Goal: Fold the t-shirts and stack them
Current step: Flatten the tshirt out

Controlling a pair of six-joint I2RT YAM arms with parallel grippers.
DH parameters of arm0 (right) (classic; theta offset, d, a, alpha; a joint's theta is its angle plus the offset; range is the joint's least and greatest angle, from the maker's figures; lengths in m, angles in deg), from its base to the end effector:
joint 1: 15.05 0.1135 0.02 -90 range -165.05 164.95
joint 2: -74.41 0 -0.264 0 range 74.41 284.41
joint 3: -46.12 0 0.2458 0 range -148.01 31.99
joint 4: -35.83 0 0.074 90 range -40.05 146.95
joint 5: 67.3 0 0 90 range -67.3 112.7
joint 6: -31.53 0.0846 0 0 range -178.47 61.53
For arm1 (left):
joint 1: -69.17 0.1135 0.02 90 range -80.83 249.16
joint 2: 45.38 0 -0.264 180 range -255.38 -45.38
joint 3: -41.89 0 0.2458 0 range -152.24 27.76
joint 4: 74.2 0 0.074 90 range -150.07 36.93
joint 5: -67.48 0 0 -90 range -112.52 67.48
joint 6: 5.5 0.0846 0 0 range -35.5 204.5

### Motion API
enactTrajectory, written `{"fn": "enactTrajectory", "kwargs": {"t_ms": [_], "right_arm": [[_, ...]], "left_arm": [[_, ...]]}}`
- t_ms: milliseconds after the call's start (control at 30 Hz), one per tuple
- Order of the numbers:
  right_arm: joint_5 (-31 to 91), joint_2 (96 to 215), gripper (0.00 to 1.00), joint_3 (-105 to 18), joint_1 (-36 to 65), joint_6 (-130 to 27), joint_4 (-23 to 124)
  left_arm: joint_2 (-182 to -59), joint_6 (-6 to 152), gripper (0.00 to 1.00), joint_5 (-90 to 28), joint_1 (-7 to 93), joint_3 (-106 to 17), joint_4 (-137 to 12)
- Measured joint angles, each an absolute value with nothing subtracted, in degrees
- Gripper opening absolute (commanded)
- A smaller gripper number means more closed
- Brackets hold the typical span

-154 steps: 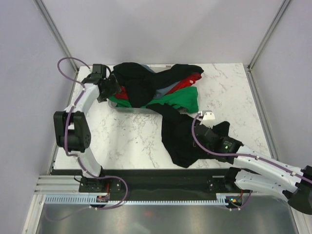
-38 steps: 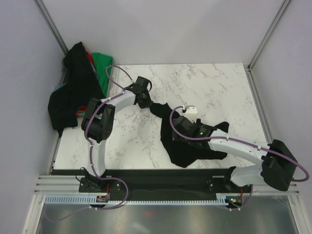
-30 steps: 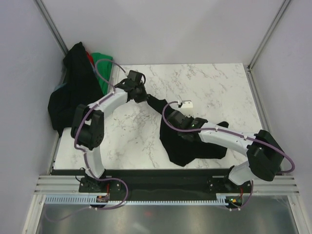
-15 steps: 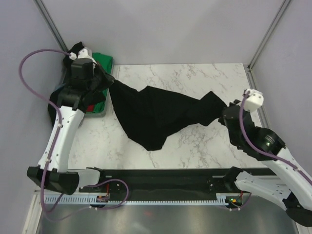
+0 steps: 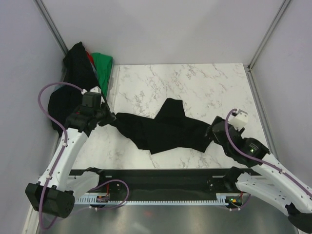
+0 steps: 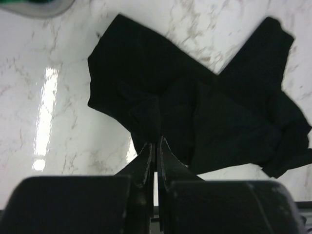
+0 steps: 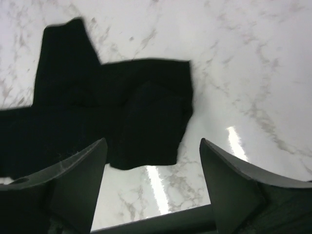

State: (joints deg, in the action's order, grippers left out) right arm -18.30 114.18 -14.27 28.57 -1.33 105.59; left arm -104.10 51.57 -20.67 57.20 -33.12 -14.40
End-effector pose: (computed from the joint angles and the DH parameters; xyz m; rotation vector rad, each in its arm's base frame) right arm 0.1377 0.0546 0.2647 0.5528 2.1089 0.1047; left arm 0.2293 -0.0458 0.2989 -0.4447 2.3144 -0.3514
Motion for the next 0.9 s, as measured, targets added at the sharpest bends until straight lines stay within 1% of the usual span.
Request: {"fn": "enactTrajectory", "kwargs": {"t_ms": [100,200,333,400,500,633,900], "right_arm": [[-9.9,119.4,0.84,-14.3,30.2,-3.2,98.8],[-6.7,129.2,0.86,-14.7,39.9,-3.8,91.1],[-6.5,148.6,0.86,-22.0,55.7,-4.6,86.3],[-5.9,155.7,0.86,-25.7,59.1,-5.3,83.6],[-4.9,164.4,0.85,-30.0,60.7,-6.8,80.5],[-4.4,173.0,0.84,-34.7,60.5,-8.9,78.9],[-6.1,181.6,0.80,-40.5,60.2,-12.3,79.4]], "left_arm": [[-103.6,52.1,0.03,-21.1,57.2,-28.7,-13.4],[-103.1,52.9,0.03,-21.1,57.2,-26.8,-13.3],[-102.5,54.4,0.03,-21.0,57.2,-25.9,-13.7],[-102.3,54.9,0.03,-21.0,57.2,-25.4,-13.9],[-102.1,55.5,0.04,-21.0,57.2,-24.8,-13.9],[-101.9,55.8,0.04,-21.0,57.2,-24.3,-13.9],[-101.3,55.9,0.04,-21.1,57.2,-23.8,-14.6]]}}
